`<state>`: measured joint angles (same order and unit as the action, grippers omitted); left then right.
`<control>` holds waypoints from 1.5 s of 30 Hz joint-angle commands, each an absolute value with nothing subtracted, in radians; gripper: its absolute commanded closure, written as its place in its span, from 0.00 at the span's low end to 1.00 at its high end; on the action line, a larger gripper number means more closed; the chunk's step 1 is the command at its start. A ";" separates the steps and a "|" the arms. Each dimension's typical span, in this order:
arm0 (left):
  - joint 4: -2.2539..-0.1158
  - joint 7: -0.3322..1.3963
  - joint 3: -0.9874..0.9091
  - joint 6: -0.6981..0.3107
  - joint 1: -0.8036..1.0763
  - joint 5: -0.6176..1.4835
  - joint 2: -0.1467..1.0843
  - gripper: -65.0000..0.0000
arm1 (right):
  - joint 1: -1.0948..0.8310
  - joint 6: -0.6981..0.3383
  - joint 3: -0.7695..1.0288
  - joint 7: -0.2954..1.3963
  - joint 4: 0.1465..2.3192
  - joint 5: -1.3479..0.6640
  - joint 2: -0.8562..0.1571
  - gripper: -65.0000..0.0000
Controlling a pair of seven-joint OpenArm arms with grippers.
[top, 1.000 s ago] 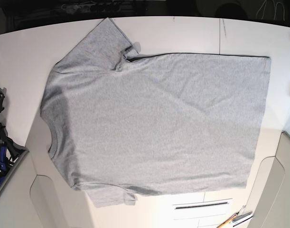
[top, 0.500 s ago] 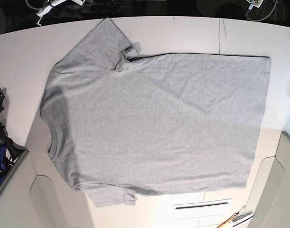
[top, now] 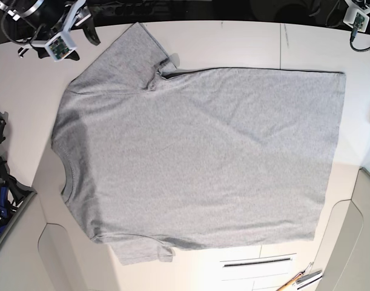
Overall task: Fold the T-shirt properly
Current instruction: 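Move both grippers to the shirt's shoulder edge and grasp it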
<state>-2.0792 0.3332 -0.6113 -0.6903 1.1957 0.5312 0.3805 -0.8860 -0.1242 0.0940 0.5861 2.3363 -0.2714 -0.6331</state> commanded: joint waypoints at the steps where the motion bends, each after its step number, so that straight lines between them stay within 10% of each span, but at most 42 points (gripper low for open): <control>1: -2.091 0.319 -0.622 -0.698 1.207 0.551 0.386 0.42 | -0.892 -0.157 0.148 0.577 2.355 -0.314 -0.613 0.56; 15: -2.091 0.405 -0.621 -0.698 1.095 0.669 0.386 0.35 | -0.697 -0.524 0.520 0.735 1.899 -0.847 -0.428 0.56; 45: -1.695 0.524 -0.621 -0.614 0.698 0.807 0.509 0.35 | -0.659 -0.519 0.514 0.719 1.756 -0.872 -0.365 0.56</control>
